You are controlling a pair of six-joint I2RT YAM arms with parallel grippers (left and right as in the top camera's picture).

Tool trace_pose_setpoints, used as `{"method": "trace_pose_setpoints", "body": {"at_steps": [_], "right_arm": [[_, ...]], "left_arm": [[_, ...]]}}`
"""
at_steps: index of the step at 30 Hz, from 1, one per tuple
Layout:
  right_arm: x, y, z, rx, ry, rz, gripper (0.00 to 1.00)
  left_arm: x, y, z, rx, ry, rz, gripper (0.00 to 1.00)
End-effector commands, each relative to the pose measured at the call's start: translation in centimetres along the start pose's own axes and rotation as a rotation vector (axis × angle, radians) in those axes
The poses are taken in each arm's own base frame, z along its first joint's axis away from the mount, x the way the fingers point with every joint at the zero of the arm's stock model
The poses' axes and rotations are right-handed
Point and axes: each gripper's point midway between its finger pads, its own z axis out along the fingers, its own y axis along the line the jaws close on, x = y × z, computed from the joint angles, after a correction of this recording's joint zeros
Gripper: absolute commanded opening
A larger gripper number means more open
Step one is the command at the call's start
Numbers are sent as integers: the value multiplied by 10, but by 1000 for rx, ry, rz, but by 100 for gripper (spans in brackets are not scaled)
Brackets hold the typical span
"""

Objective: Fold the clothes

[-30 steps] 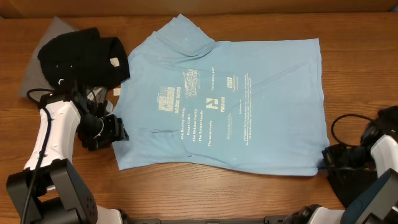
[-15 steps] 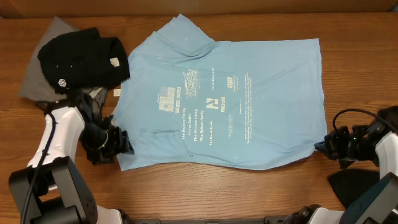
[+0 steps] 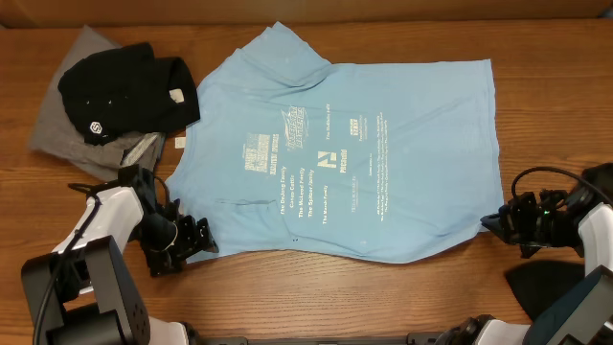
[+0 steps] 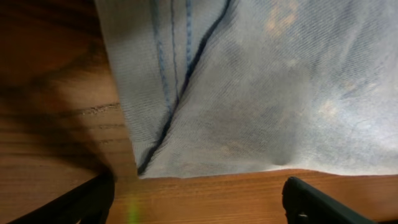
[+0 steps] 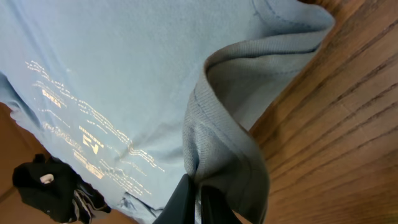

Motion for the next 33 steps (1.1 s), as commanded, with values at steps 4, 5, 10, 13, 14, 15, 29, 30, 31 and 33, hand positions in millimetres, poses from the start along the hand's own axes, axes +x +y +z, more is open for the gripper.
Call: {"method": "trace_pose_setpoints", "body": {"at_steps": [4,5,10,13,14,15,29,30,31,33], "right_arm": [[-3,9,-9,-28,-23,-23,4],[-2,9,-9,-27,-21,-22,4],[-2,9,-9,-26,-20,-22,4],[-4,8,-9,-21,-29,-33,4],[-5,7,-9,-14,-34,-34,4],[-6,6,-9,-6,-39,-34,4],[-5,8,-16,10,-37,-28,4],[-6,11,-17,-6,-39,-33,4],[-7,14,-17,-18,-39,-31,4],[-7,19,-18,-46,-38,-30,4]], "left_arm": [[-8,0,3,7,-43,-20,75],[-8,0,3,7,-44,-19,70],[-7,-1,3,12,-39,-21,26],[0,-1,3,15,-9,-28,12],[3,-1,3,13,3,-31,9],[5,-1,3,12,10,-34,7],[-11,25,-44,68,-27,-195,4],[-15,25,-47,69,-39,-191,4],[-18,25,-49,70,-50,-184,4],[-25,22,-56,81,-74,-169,4]]}}
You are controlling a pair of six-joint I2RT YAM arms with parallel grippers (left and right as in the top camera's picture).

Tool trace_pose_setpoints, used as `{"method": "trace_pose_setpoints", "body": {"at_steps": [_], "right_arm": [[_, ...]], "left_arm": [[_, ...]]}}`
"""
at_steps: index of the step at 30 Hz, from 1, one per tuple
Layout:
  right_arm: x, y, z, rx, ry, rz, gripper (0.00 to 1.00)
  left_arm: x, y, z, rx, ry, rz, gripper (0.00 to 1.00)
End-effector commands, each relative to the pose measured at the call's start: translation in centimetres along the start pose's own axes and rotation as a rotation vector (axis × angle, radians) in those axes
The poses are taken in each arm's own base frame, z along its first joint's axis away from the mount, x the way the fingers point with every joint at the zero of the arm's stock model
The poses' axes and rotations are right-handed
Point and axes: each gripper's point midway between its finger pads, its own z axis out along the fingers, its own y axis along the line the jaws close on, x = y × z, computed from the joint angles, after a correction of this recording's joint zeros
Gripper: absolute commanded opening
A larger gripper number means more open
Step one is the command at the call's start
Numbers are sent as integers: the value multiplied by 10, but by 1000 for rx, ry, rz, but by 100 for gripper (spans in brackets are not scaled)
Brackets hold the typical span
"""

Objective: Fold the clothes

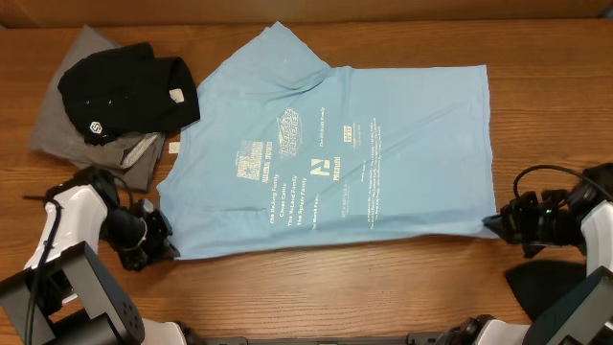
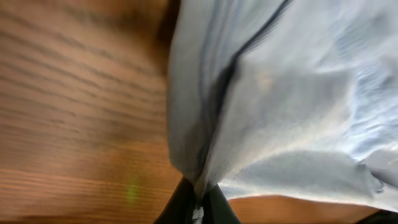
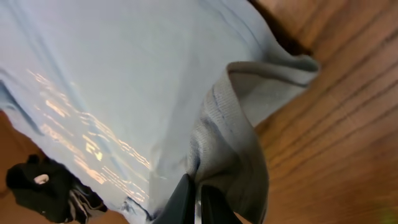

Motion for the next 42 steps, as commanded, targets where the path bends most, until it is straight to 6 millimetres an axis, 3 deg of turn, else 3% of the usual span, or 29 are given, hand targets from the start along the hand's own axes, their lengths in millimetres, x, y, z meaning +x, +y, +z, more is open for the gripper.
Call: {"method": "trace_pose_setpoints", "body": {"at_steps": [1,13,23,36,42], "right_arm": [[-9,18,-12,-66,-43,-15,4],[-33,34,-16,-133,-134,-6,4],[-53,58,-23,-230,-211,-95,4],[-61,77,-22,-262,-259,-161,8],[-45,88,-10,-250,-213,-210,8]], "left_arm": [[-19,-13,-18,45,-70,58,4],[-55,-64,-34,232,-234,250,4],[-73,-96,-35,238,-338,392,5],[-91,-97,-39,172,-424,421,5],[-99,-101,-43,180,-461,423,5]]}}
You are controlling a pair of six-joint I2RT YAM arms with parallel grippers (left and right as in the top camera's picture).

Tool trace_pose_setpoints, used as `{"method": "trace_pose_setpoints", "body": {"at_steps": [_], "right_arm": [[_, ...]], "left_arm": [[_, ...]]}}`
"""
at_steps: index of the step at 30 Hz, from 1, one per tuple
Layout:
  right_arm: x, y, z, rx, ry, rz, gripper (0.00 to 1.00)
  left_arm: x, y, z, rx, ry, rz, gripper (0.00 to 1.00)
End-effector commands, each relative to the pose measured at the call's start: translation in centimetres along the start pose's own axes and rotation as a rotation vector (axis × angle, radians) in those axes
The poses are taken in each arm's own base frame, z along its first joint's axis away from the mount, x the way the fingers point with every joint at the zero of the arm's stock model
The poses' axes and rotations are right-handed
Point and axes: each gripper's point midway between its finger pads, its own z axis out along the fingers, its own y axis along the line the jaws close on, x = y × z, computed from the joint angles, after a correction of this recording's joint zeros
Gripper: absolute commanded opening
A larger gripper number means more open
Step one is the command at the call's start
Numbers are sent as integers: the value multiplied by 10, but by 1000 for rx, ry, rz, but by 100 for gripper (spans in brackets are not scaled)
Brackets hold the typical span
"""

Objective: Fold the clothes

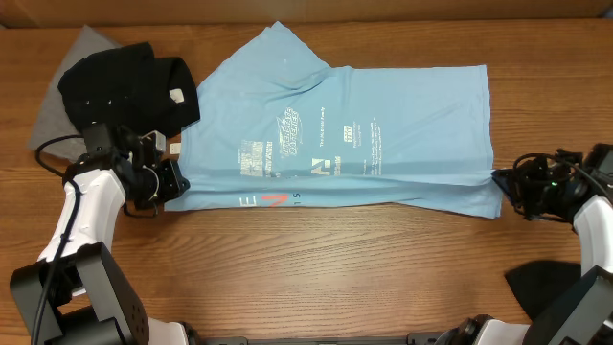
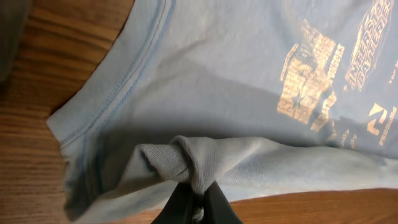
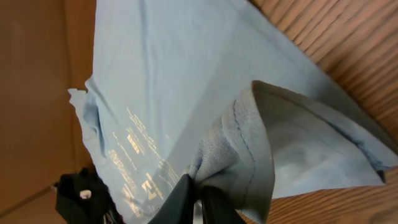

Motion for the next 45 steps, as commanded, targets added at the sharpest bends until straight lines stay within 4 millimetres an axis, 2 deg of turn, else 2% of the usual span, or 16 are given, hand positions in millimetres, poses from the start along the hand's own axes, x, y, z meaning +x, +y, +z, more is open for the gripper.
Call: {"method": "trace_pose_setpoints", "body": {"at_steps": [1,12,22,31,33,34,36,37,38,42,45], "right_arm": [[4,17,-1,-12,1,-50,8],[8,14,1,18,11,-48,7],[-6,24,1,-20,-42,-99,8],[8,36,15,6,-19,-181,8],[5,32,16,38,-41,-190,13],[2,30,16,52,-56,-192,22],[-6,26,14,81,-90,-193,52],[-9,24,13,89,-101,-190,62],[-12,21,11,95,-110,-182,67],[-20,7,3,112,-125,-129,72],[-21,-12,-5,169,-128,-68,71]], "left_arm": [[-10,0,-5,-16,-29,26,5],[-17,4,-5,-41,-56,37,8],[-27,3,-6,-40,-95,54,9],[-27,3,-6,-40,-95,54,10],[-27,3,-6,-40,-95,54,10],[-27,3,-6,-40,-95,54,10],[-27,3,-6,-40,-95,54,10],[-27,3,-6,-40,-95,54,10],[-27,3,-6,-40,-96,54,10],[-27,3,-6,-40,-95,54,11],[-27,3,-6,-40,-95,54,12]]}}
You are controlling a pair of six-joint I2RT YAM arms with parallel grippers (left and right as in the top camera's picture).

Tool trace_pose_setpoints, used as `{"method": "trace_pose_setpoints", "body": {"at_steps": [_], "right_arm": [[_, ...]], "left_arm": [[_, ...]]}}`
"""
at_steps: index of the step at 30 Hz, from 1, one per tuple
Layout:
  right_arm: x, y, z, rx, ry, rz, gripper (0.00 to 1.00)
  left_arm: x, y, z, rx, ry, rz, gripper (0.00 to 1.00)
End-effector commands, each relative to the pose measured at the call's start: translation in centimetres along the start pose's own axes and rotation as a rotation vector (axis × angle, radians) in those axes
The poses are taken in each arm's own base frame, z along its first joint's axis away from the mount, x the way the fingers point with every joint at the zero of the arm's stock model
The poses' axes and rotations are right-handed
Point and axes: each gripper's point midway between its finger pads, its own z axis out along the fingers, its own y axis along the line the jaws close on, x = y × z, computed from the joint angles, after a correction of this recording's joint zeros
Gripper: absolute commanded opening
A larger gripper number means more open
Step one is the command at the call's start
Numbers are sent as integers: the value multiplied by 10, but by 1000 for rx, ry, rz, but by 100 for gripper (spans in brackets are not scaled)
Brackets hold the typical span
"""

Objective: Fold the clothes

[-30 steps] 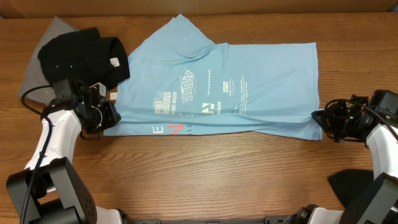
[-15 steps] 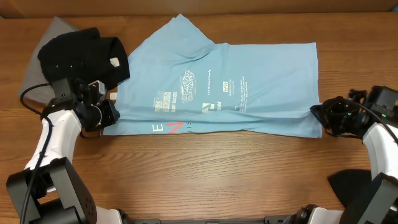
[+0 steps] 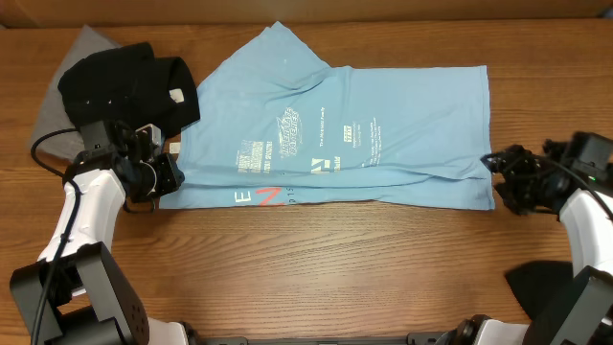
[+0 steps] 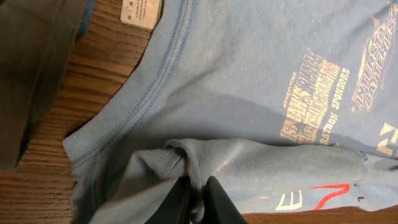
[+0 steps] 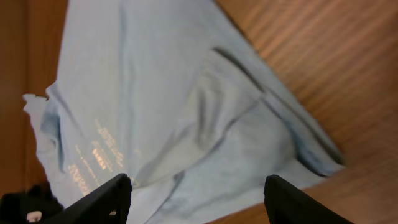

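A light blue T-shirt (image 3: 364, 105) with printed lettering lies spread on the wooden table, its near edge folded up over the print as a long strip (image 3: 326, 192). My left gripper (image 4: 198, 202) is shut on a bunched fold of the shirt's cloth (image 4: 180, 155) beside the ribbed collar (image 4: 140, 93), at the shirt's left end (image 3: 168, 182). My right gripper (image 5: 198, 202) stands open over the shirt's right end (image 5: 249, 149), nothing between its fingers (image 5: 102, 199); in the overhead view it is at the right corner (image 3: 498, 177).
A black garment (image 3: 129, 86) lies on a grey one (image 3: 67, 67) at the back left, close to my left arm. A dark object (image 3: 541, 278) sits at the front right corner of the table (image 3: 335, 278).
My right gripper has let go of the shirt's right corner and now stands open over it. The left gripper still holds its fold, a little further onto the shirt.
The shirt lay flat, my right gripper shut on its near right corner, the left open at the near left corner. Then both were shut on the corners. Then the near edge lay folded over the print. Now the right corner lies released on the shirt.
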Motion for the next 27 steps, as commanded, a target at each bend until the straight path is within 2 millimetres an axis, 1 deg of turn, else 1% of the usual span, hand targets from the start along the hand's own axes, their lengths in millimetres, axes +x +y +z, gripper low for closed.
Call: {"method": "trace_pose_setpoints", "body": {"at_steps": [1,3,5,7,8,9,11,15,19,22,24,25,26,27], "right_arm": [[-12,-17,-14,81,-53,33,69],[-8,-36,-16,179,-50,56,63],[-4,-50,-15,248,-54,65,61],[-1,-55,-11,251,-52,73,55],[-1,-58,-6,253,-53,72,49],[-1,-60,-3,255,-50,74,46],[0,-62,4,250,-31,75,44],[10,-50,25,193,40,-3,37],[22,-47,40,208,94,-47,33],[30,-51,42,232,122,-56,26],[31,-56,41,261,123,-51,18],[30,-61,39,287,119,-49,16],[29,-66,38,312,112,-47,15],[27,-70,36,334,102,-38,19]], "left_arm": [[-10,-2,-5,-5,-26,24,12],[-10,-2,-5,-5,-26,24,13],[-10,-2,-5,-5,-26,24,13],[-10,-2,-5,-5,-27,25,14],[-10,-2,-5,-5,-28,25,14],[-11,-2,-5,-5,-29,26,14],[-11,-2,-5,-5,-30,26,15],[-11,-2,-5,-5,-30,26,15],[-11,-2,-5,-5,-30,26,15],[-11,-2,-5,-5,-29,25,18],[-10,-2,-5,-5,-27,25,18],[-10,-2,-5,-5,-26,25,18],[-10,-2,-5,-5,-26,25,19],[-10,-2,-5,-5,-26,25,19]]}}
